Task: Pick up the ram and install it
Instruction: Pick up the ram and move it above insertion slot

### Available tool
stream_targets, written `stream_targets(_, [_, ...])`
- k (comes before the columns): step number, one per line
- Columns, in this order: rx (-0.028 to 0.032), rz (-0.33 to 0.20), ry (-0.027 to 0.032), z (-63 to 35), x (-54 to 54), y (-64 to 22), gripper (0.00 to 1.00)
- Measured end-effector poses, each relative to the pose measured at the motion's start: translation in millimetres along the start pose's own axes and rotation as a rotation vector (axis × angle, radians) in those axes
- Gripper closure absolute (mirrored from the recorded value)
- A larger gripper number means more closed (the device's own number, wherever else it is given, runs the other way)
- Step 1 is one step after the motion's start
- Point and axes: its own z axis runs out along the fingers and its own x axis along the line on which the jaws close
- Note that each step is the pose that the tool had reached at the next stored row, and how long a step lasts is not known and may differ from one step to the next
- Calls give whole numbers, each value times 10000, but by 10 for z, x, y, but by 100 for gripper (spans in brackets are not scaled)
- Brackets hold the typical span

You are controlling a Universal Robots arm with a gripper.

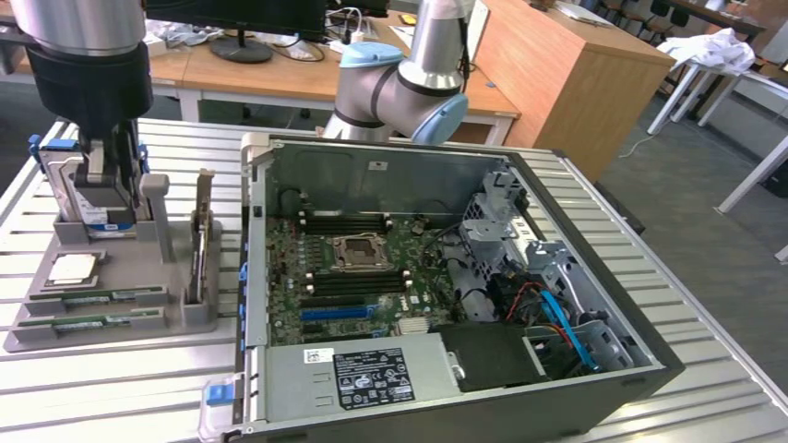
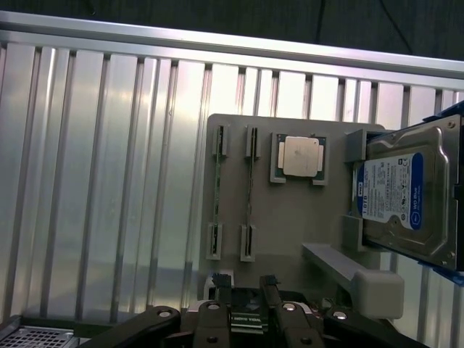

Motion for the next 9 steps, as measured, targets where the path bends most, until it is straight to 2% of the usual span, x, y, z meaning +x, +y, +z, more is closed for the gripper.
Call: stream_targets(9, [0, 0, 1, 18, 0, -1, 70])
